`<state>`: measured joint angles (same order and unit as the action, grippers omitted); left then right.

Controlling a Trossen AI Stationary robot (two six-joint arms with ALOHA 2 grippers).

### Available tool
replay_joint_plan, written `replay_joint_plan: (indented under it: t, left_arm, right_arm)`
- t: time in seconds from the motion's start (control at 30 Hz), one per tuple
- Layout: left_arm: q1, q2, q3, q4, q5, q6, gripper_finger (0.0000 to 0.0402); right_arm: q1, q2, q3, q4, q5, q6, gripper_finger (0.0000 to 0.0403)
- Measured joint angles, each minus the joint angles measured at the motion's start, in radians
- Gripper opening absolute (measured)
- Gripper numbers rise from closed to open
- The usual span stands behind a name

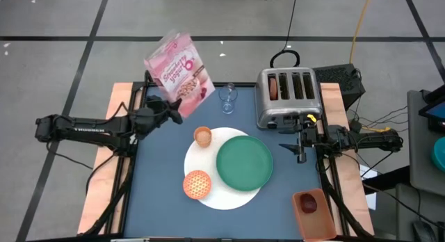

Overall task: Arrange a breakfast setting
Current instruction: Pour the cereal from the orange cereal box into the orange bowl

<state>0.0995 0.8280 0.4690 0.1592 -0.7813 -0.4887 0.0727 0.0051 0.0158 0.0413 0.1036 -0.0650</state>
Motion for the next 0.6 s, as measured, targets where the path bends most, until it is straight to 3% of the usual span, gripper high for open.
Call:
replay_joint_plan:
  t: [0.43, 0.6]
  left_arm:
    - [-0.057, 0.001, 0.0, 0.083, 0.07, 0.042, 0.0124]
    - [-0.075, 0.001, 0.0, 0.089, 0.071, 0.035, 0.0124]
  right_arm:
    - [0.0, 0.0, 0.0, 0.025, 0.003, -0.001, 0.0222]
    - [0.0, 0.0, 0.0, 0.092, 0.004, 0.0, 0.0242]
